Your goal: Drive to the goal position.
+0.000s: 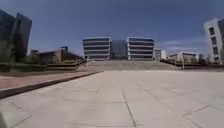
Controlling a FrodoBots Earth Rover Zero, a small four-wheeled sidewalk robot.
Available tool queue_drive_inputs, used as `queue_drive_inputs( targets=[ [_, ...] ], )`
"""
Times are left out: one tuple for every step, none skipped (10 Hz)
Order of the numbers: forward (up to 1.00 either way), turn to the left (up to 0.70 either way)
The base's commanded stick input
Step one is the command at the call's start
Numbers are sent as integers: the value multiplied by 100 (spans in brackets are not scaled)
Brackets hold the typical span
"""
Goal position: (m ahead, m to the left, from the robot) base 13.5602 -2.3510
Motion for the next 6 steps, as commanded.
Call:
queue_drive_inputs(
  targets=[
    [70,-5],
    [70,-5],
    [70,-5],
    [70,-5],
    [70,-5],
    [70,-5]
  ],
)
